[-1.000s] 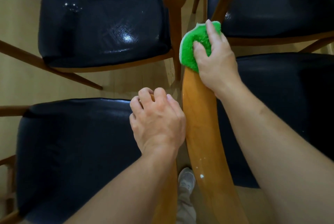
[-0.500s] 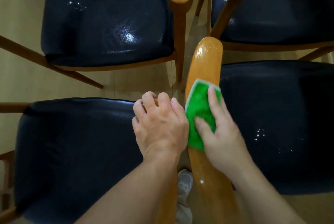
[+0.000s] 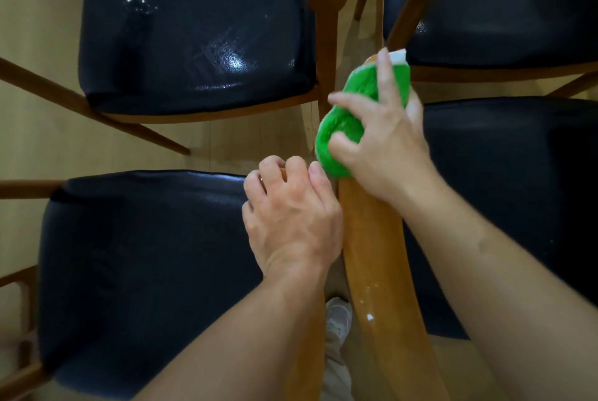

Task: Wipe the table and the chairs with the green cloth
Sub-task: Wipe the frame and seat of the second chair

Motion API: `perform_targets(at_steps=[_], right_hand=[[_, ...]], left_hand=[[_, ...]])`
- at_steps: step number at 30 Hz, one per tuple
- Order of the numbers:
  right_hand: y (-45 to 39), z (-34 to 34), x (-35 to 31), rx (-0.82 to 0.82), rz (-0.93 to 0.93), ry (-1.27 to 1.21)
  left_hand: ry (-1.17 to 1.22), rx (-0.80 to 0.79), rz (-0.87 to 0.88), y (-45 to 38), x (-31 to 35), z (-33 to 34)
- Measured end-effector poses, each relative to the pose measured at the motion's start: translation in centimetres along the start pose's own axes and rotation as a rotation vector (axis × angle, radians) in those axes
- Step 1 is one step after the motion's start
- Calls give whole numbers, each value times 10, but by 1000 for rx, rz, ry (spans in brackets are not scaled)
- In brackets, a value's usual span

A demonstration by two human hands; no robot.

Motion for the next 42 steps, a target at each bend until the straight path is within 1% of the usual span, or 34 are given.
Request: perform_targets(at_steps=[3, 5, 7, 10, 13, 16, 19, 21, 25, 32, 37, 42], right_hand=[[52, 11, 15, -33, -84, -57], [75, 14, 24, -94, -90, -142], [78, 11, 29, -139, -86, -146], [61, 6, 27, -145, -122, -51], [29, 7, 18, -38, -113, 17], [-27, 0, 3, 122, -28, 44], [-67, -11, -7, 186, 25, 93], [-68, -9, -6, 217, 7, 125], [-36, 2, 0, 203, 15, 69], [62, 21, 23, 59, -82, 20], [135, 28, 47, -24, -74, 26], [147, 27, 51, -76, -51, 50]], left_hand=[[47, 7, -9, -1, -2, -1], [41, 14, -18, -2, -3, -2], [23, 7, -25, -2, -2, -1], [26, -3, -27, -2, -2, 0], [18, 8, -16, -1, -3, 1], [4, 21, -14, -1, -2, 2], [-10, 29, -11, 0, -1, 3], [-11, 32, -11, 0, -1, 2], [-26, 11, -8, 0, 0, 0], [-30, 20, 14, -1, -1, -1], [-13, 37, 1, -1, 0, -1], [-4, 63, 3, 0, -1, 0]])
Point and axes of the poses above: each hand's wrist, its own y-axis away from the middle knuckle, its own z-axis out of the palm, x = y × z, the point moved 1 cm from there along -y, towards the middle knuckle, and after that the axes turned 11 degrees about z, right-handed, at the moved point
